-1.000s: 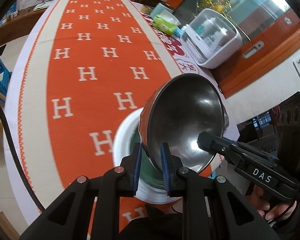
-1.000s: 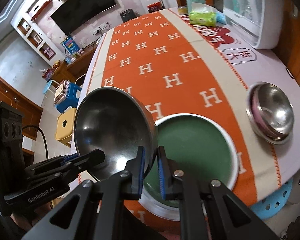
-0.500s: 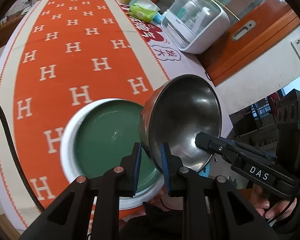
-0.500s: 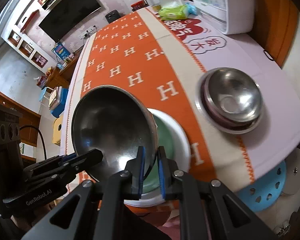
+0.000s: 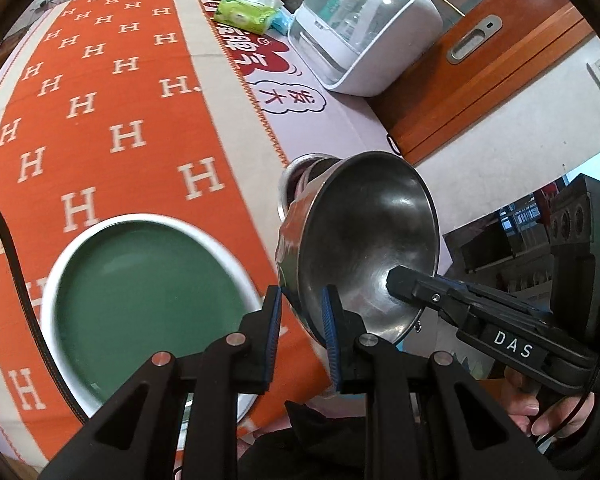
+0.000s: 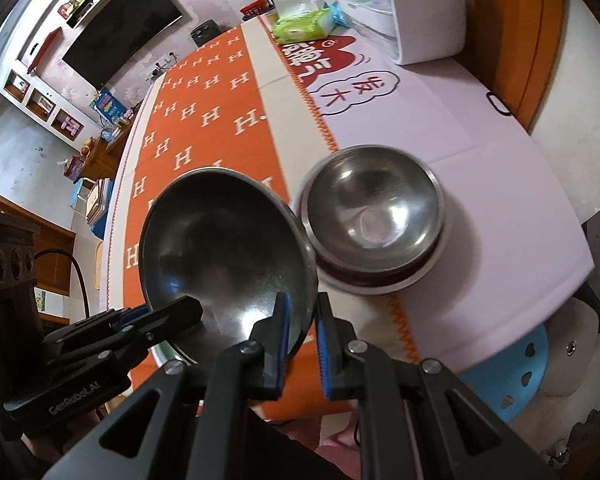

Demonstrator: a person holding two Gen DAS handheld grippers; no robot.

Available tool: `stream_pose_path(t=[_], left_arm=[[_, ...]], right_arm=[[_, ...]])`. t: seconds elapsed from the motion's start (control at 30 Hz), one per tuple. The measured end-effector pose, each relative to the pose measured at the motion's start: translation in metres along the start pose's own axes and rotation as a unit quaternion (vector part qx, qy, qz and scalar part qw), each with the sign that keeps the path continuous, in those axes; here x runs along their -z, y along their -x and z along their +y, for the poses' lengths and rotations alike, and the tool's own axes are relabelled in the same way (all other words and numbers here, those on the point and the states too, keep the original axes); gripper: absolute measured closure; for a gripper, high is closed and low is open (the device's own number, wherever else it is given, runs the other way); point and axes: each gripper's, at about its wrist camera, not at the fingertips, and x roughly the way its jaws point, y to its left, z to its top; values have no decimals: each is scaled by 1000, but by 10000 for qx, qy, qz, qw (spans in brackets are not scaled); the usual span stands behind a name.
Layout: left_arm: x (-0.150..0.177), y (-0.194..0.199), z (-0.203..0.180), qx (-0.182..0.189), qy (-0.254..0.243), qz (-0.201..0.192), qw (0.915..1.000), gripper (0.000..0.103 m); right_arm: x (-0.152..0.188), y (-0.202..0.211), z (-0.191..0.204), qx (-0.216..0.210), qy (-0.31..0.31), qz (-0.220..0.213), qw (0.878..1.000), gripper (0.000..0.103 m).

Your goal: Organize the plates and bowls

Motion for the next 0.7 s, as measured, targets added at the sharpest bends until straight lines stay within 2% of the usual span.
stream_pose_path(t=[0.43, 0.7], left_arm=[[-22, -56, -39, -56, 333, 61, 9994, 85], [-35, -79, -42, -219, 595, 245, 9977, 85]], right_arm=[[-42, -14, -60, -9, 161, 397, 9991, 91], [-63, -33, -80, -154, 189, 740, 9970, 88]])
